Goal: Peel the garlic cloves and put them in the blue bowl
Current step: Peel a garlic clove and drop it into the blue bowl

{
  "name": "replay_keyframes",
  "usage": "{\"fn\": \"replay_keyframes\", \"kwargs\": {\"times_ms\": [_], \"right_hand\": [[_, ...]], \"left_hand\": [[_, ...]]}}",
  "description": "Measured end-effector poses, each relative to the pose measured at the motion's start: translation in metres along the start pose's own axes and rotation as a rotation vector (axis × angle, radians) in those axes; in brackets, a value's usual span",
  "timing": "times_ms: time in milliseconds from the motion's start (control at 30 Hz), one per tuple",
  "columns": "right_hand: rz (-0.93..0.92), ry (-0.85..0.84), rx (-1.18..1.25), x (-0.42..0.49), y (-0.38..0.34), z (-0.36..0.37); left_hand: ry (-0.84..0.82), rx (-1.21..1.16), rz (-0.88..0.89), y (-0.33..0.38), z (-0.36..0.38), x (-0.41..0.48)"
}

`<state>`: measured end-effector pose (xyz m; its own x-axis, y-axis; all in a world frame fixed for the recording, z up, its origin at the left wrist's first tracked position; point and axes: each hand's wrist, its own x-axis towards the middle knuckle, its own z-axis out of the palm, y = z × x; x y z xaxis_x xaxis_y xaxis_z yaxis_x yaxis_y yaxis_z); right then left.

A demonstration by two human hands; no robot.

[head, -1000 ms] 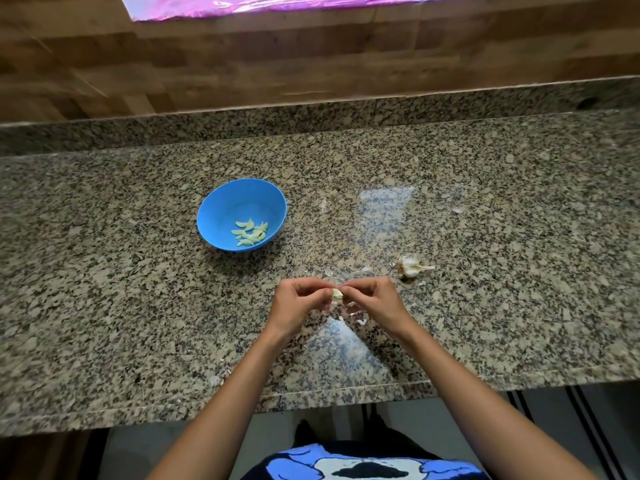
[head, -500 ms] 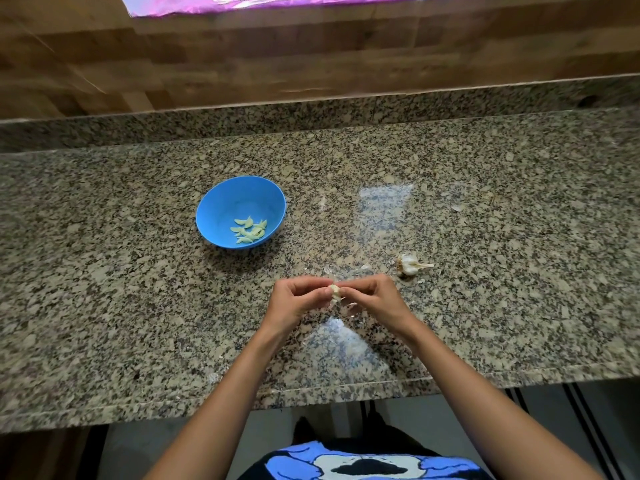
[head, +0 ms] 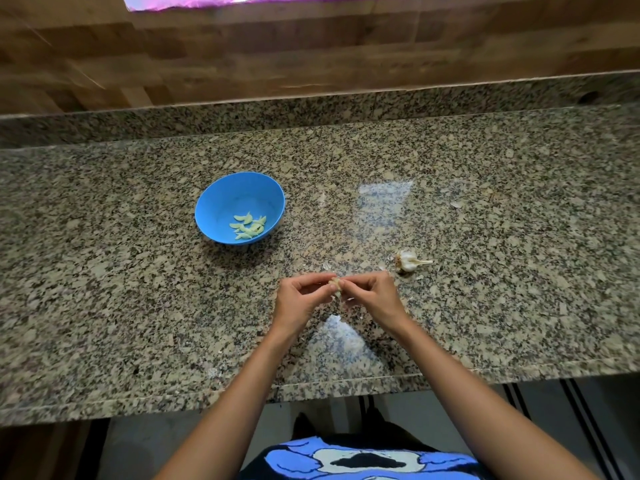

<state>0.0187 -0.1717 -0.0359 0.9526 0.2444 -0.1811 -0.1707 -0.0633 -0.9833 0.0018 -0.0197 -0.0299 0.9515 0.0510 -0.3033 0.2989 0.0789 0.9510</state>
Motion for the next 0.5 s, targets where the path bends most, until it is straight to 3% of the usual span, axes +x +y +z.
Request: {"fn": "replay_keyframes", "kwargs": {"times_ms": [267, 400, 500], "right_hand": [[0.111, 0.081, 0.219, -0.003, -0.006, 0.007], [0.332, 0.021, 0.428, -0.004, -0.009, 0.008], [0.327, -0.012, 0.379, -0.005, -0.009, 0.008]], "left_hand": [[-0.012, -0.248, -0.113, 0.001, -0.005, 0.0], [0.002, -0.237, -0.114, -0.001, -0.008, -0.001], [0.017, -0.171, -0.089, -0.004, -0.011, -0.001]]}}
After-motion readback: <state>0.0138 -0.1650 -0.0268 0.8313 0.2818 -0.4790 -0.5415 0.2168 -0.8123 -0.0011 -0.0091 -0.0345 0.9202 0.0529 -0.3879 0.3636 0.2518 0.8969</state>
